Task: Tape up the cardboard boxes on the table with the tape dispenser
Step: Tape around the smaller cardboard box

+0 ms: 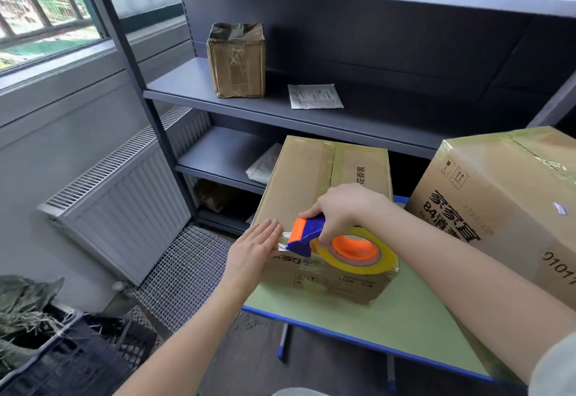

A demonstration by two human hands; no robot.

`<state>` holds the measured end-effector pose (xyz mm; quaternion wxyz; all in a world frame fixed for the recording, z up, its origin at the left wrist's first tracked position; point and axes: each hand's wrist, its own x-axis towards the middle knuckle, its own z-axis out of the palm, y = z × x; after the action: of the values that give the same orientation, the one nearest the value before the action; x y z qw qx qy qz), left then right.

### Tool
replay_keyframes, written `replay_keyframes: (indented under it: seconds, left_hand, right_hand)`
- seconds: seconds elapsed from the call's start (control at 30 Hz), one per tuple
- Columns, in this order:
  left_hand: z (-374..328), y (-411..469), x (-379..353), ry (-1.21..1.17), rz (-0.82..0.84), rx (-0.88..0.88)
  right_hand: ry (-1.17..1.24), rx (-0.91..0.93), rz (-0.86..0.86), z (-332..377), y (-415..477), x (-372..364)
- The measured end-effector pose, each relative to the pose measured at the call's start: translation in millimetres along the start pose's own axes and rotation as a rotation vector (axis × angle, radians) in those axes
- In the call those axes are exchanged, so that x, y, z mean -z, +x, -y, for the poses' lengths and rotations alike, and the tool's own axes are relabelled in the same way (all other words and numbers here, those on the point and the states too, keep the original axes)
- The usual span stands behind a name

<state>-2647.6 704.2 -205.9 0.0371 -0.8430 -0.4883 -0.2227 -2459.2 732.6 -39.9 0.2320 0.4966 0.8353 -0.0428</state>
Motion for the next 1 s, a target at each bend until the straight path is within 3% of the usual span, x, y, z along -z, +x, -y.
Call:
replay_keyframes:
  seconds: [0.4, 0.67, 0.83, 1.0]
  left_hand:
    - [12.7, -0.2, 8.2, -0.038, 0.146, 0.03]
    - [11.0, -0.6, 2.3, -0.039, 0.035, 0.052]
    - [7.6, -0.8, 6.1, -0.032, 0.048, 0.079]
    - [3.8, -0.8, 4.8, 0.059, 0.09, 0.087]
  right_hand:
    - [0.013, 0.027, 0.028, -0.1, -3.6, 5.0]
    - [0.087, 0.038, 0.098, -20.5, -19.1, 1.6]
    - [0.126, 0.023, 0.176, -55.5, -43.3, -9.8]
    - [0.102, 0.055, 0.089, -58.9, -45.9, -20.8]
